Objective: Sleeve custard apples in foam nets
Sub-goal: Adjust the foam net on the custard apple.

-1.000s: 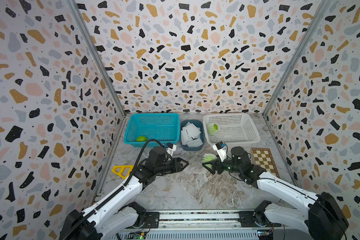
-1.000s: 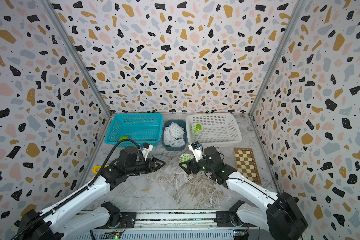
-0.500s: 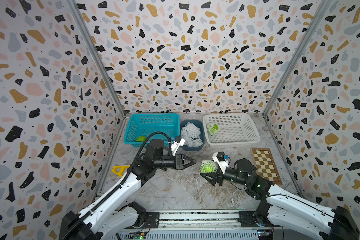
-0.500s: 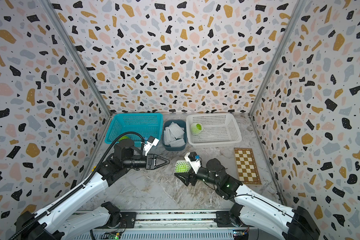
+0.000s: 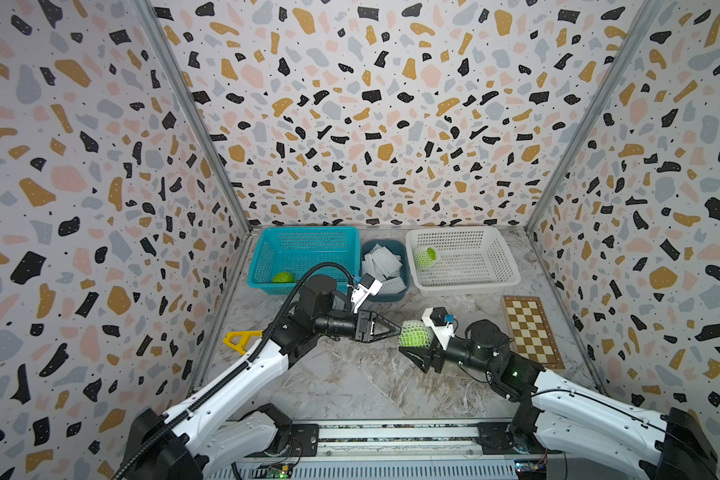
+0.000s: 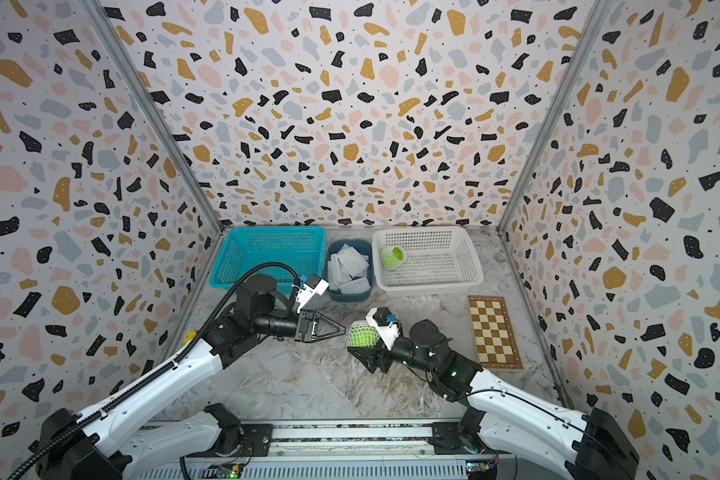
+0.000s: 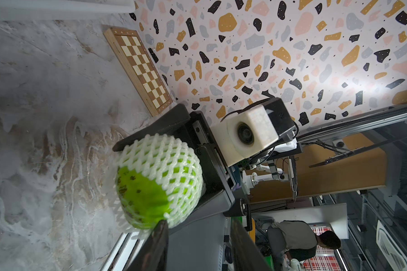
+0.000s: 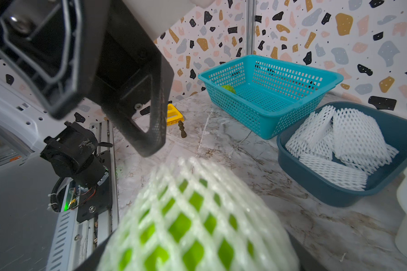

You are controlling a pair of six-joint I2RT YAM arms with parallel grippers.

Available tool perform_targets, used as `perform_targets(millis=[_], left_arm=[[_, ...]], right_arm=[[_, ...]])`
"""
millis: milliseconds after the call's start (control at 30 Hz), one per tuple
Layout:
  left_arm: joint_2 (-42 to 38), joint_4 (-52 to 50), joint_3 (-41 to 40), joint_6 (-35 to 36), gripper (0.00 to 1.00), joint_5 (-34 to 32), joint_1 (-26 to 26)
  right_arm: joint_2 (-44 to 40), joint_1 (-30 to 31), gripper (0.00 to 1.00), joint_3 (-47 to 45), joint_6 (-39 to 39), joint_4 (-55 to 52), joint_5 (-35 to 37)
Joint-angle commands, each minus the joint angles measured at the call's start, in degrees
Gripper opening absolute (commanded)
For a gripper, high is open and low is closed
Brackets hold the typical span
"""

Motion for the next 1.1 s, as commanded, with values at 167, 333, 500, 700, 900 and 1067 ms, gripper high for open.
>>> perform_targets(millis=[167, 333, 500, 700, 900, 1067], left_arm=[[1.6, 1.5, 2.3, 0.5, 0.41, -0.2, -1.0], [2.7, 2.2, 2.3, 0.0, 0.39, -0.5, -1.6], [3.3, 4.1, 2.3, -1.1, 0.31, -0.5, -2.6], [4.2, 4.3, 2.3, -1.2, 0.25, -0.6, -3.3], [5.3, 5.1, 1.8, -1.5, 0.21, -0.8, -3.8], [5.5, 5.2, 1.7, -1.4, 0.03, -0.9, -3.8]], right_arm=[[0.0, 1.3, 0.8, 2.5, -1.3, 0.2, 1.0], [0.2, 2.0, 0.8, 2.6, -1.4, 0.2, 1.4], [0.8, 2.6, 0.8, 2.9, -1.9, -0.4, 2.2], [0.5, 2.9, 0.79, 3.2, -2.0, -0.8, 3.0], [0.0, 3.0, 0.79, 3.4, -2.1, -1.1, 3.1], [-0.4, 3.0, 0.79, 3.4, -2.0, -1.4, 3.3]])
